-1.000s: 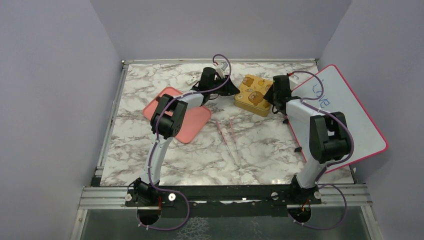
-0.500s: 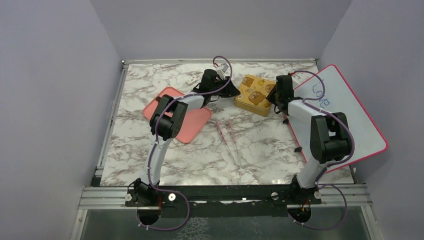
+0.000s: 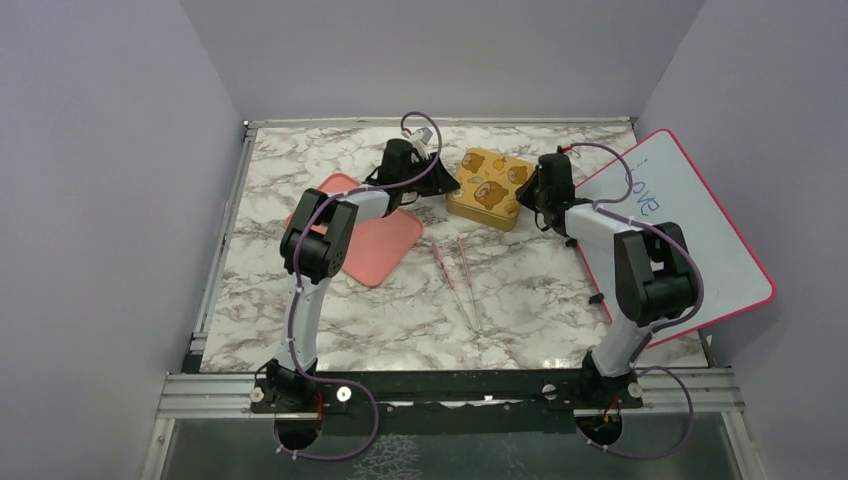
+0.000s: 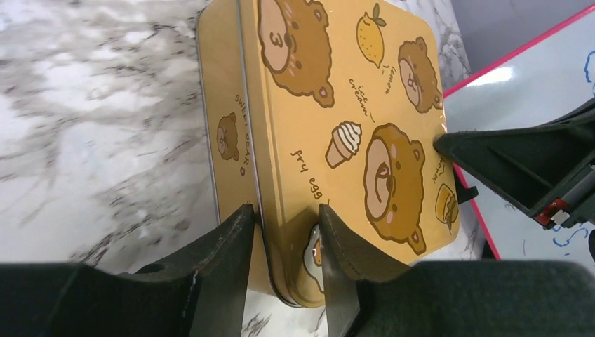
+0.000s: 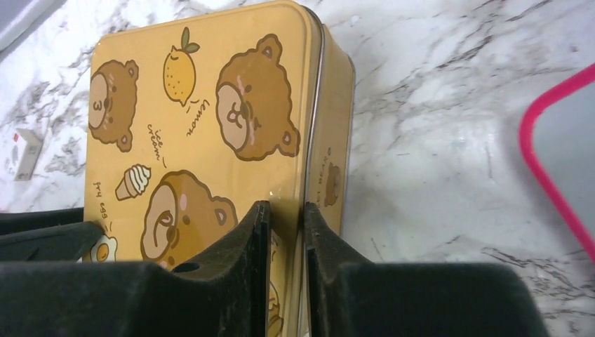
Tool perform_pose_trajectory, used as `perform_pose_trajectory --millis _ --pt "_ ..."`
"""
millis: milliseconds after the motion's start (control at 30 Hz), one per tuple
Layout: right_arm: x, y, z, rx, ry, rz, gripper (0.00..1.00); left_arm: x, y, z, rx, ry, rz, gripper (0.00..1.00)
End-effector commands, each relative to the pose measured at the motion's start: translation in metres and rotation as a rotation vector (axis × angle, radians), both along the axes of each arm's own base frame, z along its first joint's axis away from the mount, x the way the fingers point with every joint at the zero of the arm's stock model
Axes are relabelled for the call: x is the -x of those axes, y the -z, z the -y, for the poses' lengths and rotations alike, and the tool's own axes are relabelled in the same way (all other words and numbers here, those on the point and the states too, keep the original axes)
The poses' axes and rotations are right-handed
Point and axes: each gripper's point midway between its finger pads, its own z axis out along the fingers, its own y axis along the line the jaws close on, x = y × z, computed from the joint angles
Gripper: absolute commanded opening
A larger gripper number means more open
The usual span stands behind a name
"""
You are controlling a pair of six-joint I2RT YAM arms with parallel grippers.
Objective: Pack the chocolate
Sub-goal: Close the box lid on the packing box.
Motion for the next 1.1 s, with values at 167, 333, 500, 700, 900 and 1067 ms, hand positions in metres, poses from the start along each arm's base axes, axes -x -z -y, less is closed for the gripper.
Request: perform_pose_trajectory --millis 167,333,500,700,900,1067 --pt "0.044 0.040 -0.024 -0.012 -0.091 -0.168 0.42 -0.015 -0.039 -0.030 0.004 -0.091 0.070 0.44" --pt "0.038 0.019 -0.012 0.064 -0.071 -0.153 0.60 -0.026 -0.035 -0.038 -0.058 -0.129 0.077 0.46" --pt "0.030 -0.011 -0.002 0.132 -0.058 -0.105 0.60 -0.032 -0.035 -0.037 -0.097 -0.109 0.070 0.45" --pt "0.007 -0.020 0.007 0.228 -0.047 -0.100 0.21 -0.039 -0.045 -0.041 -0.110 -0.141 0.087 0.27" --pt "-0.013 -0.054 0.001 0.233 -0.071 0.007 0.01 -0.029 -0.067 -0.025 -0.002 -0.064 0.123 0.00" --pt "-0.032 -0.067 -0.006 0.246 -0.106 0.061 0.01 -0.021 -0.063 -0.013 0.007 -0.036 0.129 0.00"
